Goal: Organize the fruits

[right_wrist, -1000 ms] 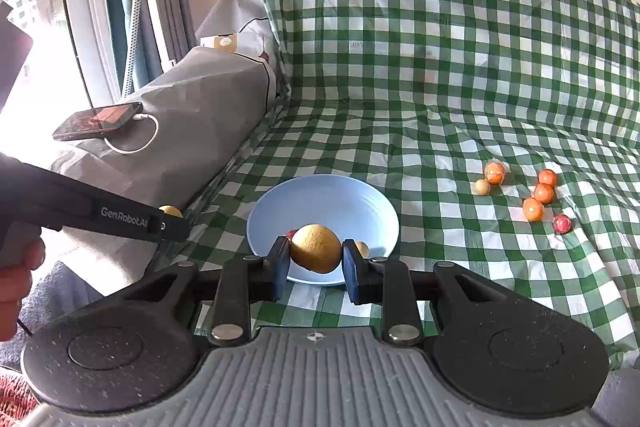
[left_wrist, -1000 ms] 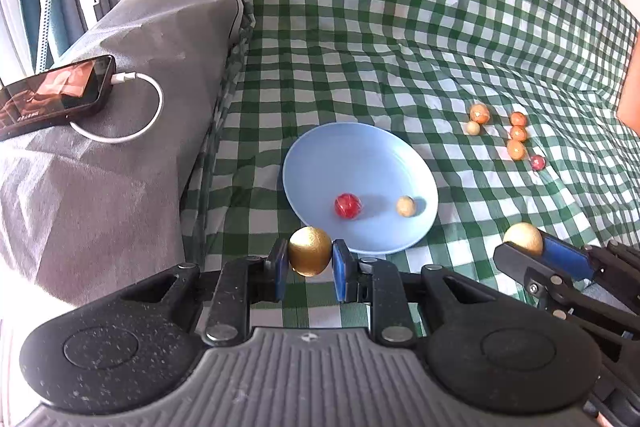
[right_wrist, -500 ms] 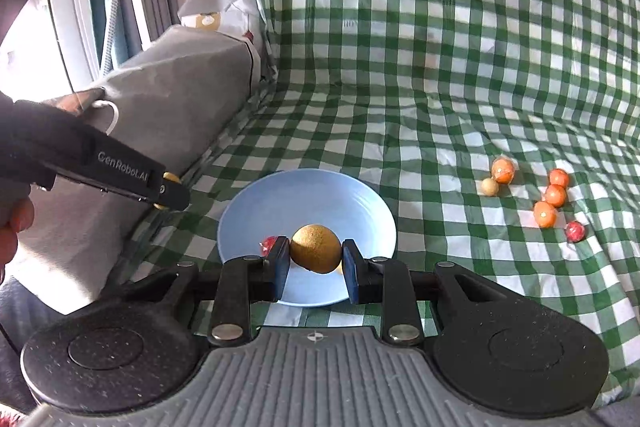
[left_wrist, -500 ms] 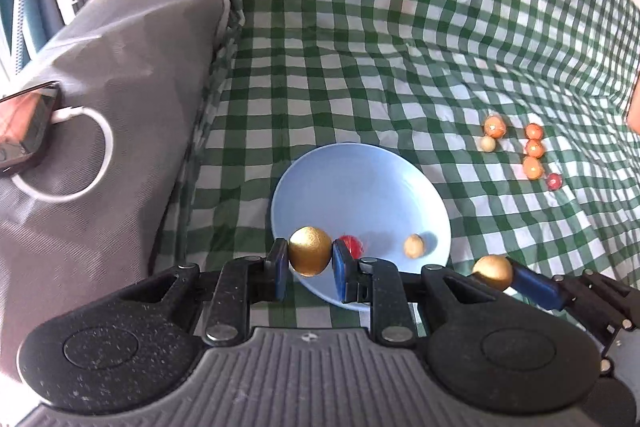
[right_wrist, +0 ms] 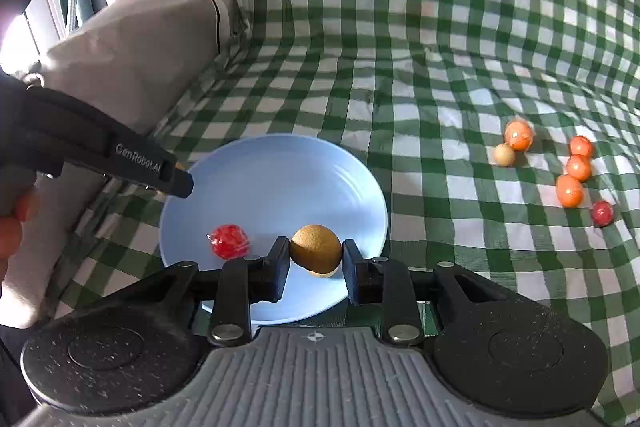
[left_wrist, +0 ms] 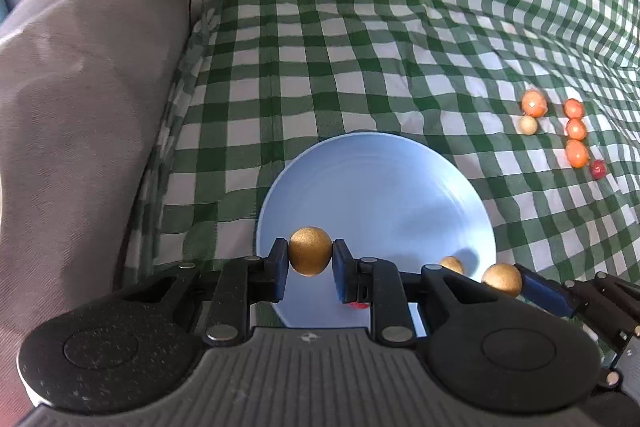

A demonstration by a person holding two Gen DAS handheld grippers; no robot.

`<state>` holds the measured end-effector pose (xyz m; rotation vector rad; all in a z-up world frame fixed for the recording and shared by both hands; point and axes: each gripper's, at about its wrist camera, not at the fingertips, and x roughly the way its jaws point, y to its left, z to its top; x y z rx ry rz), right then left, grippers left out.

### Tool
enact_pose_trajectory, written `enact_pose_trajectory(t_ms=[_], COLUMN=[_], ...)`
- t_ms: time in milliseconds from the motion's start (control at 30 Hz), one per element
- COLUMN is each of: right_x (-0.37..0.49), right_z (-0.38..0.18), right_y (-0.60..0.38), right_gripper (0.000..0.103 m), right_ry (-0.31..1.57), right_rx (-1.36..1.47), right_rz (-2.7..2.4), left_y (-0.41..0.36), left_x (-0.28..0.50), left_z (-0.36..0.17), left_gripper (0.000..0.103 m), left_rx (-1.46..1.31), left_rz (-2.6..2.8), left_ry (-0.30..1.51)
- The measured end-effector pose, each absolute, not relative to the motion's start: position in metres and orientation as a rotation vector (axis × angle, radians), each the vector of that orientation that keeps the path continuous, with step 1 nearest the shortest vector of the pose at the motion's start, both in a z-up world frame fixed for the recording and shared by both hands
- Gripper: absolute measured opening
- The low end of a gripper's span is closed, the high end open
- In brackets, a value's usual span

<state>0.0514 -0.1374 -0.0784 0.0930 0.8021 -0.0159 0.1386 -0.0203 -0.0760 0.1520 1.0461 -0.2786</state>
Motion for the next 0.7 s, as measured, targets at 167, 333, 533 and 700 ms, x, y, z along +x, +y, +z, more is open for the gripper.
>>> enact_pose_trajectory(t_ms=[167,333,533,700], right_x=[0.068,0.082,0.070,0.027], right_z=[-0.090,-0.091,-0.064,-0.048], right_y=[-0.135,-0.131,-0.140,-0.136], right_gripper=[0.030,0.032,0.078,0.092], right_ry=[0.838,0.854,0.847,0.891], right_rx=[0.069,0.053,0.084,0.086], right_rz=[0.012,0.032,-0.022,-0.048], left_y=[-0.025,-0.026,-0.011,0.010], left_x=[0.153,0.149,0.106,0.052], left_z=[-0.089,-0.078,-0.042,-0.035], left_gripper=[0.026,0.088,0.103,0.103], left_rx=[0.166,0.196,0.229,0.224], left_rz=[-0.279,-0.307,-0.287,-0.246], left_ry=[1.073,1.017,0.873,0.883])
